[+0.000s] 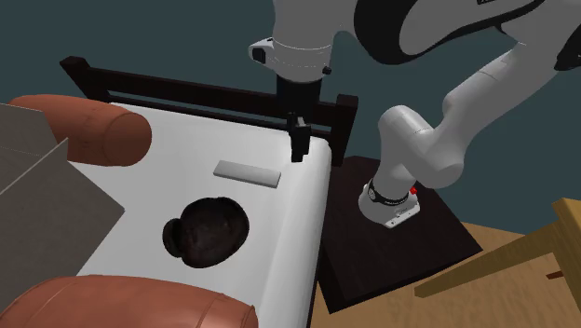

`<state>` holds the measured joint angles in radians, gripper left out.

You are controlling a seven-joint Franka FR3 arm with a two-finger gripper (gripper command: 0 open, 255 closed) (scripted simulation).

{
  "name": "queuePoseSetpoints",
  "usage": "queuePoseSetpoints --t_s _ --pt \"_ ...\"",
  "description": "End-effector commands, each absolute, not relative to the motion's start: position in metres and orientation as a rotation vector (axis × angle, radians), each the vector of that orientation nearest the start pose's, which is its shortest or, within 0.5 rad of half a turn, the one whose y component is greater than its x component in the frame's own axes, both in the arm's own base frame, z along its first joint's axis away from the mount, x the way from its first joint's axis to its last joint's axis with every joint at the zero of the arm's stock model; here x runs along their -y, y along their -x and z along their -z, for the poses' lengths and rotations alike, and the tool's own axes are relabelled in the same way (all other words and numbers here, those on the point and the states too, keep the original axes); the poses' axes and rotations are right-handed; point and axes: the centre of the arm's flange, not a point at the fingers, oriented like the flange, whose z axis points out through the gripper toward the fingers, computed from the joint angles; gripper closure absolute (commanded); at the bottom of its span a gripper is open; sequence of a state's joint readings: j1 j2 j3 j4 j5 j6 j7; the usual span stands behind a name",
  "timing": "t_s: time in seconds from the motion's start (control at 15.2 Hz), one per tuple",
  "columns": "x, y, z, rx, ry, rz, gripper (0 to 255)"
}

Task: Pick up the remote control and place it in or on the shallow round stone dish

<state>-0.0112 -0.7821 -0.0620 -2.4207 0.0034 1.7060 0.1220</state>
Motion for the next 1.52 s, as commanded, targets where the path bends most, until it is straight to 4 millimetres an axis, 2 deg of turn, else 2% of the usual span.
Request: queuePoseSetpoints --t_s 0.0,0.66,1.25,1.45 --pt "0.028 -0.319 -0.57 -0.276 3.078 0.1 0" --pt "0.09 -0.386 -0.473 -0.42 3.081 0.042 0" --pt "0.151 -0.437 -0.384 -0.55 3.076 -0.01 0" --pt "0.151 -0.437 -0.368 -0.55 3.076 -0.01 0"
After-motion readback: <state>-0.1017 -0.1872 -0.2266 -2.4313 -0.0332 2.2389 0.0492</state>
